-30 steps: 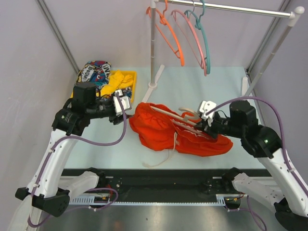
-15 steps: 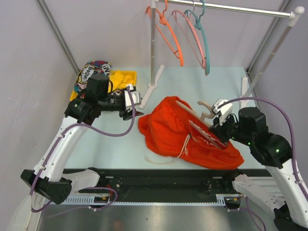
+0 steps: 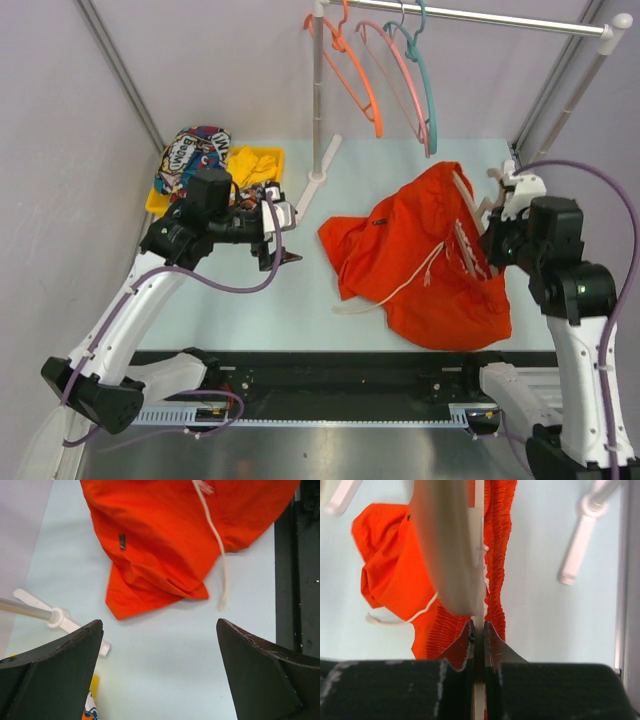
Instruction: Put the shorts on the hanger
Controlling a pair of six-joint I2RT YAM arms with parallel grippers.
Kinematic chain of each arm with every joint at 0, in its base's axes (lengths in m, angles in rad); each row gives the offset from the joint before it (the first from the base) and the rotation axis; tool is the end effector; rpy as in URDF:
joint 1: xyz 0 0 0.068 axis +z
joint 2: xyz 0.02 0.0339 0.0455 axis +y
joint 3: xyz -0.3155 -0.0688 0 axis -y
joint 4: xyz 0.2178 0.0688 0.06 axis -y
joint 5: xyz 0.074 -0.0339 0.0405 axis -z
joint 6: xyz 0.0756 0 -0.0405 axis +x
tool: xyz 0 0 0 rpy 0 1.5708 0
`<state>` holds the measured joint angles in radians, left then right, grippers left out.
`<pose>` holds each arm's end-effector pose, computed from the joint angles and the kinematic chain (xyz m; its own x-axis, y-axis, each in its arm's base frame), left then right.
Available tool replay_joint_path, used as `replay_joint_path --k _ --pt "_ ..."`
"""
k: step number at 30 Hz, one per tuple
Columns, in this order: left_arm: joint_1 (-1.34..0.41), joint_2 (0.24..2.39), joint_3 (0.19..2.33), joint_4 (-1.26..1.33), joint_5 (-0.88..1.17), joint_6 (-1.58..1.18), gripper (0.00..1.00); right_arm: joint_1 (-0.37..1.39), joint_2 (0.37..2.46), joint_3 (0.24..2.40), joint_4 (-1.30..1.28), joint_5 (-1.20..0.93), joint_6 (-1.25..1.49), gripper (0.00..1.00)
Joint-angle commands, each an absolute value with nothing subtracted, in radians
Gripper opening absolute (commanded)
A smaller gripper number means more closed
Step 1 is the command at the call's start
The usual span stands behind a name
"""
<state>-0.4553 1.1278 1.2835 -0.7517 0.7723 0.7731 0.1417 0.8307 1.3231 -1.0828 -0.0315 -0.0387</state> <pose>0.1534 -0.1339 0.4197 0.2213 0.4486 -0.8659 0.9488 0.1063 0.2976 0.0938 0.0158 0.4190 -0.5442 -0.1167 -0.8308 -0.1883 0.9820 -0.0146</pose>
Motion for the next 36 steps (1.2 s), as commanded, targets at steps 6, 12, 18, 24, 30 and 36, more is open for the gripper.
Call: replay_joint_path --k 6,12,18,24,30,36 --pt "-0.466 1.003 1.180 -0.666 0.824 0.700 1.00 -0.319 1.113 1.708 -0.898 -0.393 -0.034 0.00" --pt "-0.465 0.977 1.129 -0.626 0.824 0.684 1.00 -0.373 1.241 1.893 -0.710 -0.469 -0.029 0.00" --pt "-0.465 0.948 1.078 -0.591 0.822 0.678 1.00 -0.373 1.414 2.087 -0.654 -0.422 0.028 0.00" --pt "-0.466 0.930 1.037 -0.581 0.810 0.689 1.00 -0.348 1.589 2.290 -0.661 -0.367 0.064 0.00" --pt "-0.466 0.914 1.016 -0.604 0.802 0.706 1.00 -0.348 1.713 2.422 -0.679 -0.341 0.090 0.00" --pt "-0.465 0.910 1.009 -0.611 0.798 0.700 1.00 -0.345 1.766 2.427 -0.735 -0.348 0.103 0.00"
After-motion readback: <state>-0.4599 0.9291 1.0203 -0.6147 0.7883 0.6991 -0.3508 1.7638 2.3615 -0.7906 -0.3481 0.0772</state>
